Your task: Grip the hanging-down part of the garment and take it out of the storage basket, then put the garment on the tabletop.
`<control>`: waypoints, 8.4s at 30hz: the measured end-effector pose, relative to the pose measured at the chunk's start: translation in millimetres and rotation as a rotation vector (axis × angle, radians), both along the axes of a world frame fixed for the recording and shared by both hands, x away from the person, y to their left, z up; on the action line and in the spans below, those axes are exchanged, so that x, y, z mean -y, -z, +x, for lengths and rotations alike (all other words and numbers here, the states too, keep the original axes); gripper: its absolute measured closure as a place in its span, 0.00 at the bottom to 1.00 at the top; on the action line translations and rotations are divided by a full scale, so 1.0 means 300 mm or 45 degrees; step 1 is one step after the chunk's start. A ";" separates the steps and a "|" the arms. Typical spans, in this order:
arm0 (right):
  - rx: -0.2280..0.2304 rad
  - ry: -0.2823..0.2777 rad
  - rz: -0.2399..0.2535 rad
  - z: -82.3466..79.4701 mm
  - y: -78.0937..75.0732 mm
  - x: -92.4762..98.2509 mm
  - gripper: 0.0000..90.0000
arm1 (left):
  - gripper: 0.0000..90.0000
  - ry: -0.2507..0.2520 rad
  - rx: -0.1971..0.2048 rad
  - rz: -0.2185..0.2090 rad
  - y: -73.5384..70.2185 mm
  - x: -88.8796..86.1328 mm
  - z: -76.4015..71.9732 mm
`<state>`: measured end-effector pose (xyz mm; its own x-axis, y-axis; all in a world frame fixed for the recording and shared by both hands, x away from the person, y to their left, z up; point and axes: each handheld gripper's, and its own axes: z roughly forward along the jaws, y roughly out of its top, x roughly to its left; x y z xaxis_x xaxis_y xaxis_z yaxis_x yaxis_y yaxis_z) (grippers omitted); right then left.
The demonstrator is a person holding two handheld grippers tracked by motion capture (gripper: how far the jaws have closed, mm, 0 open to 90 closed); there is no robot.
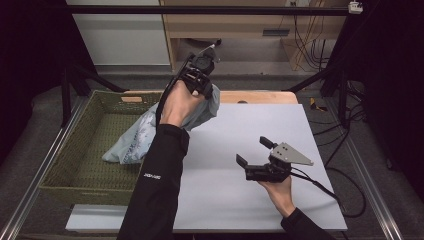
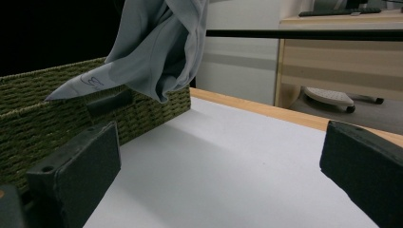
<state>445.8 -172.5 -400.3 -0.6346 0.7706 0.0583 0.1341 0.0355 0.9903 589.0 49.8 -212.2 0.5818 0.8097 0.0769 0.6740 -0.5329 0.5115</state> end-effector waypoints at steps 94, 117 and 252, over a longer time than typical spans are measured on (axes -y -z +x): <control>-0.031 -0.123 -0.133 0.341 0.033 -0.493 0.94 | 0.90 -0.005 0.019 -0.029 -0.019 -0.070 -0.023; 0.018 -0.164 -0.130 0.204 -0.049 -0.354 0.95 | 0.90 -0.005 0.037 -0.035 -0.038 -0.078 -0.039; -0.040 0.065 -0.011 -0.076 0.090 0.306 0.00 | 0.73 0.302 -0.046 -0.040 0.332 0.037 -0.145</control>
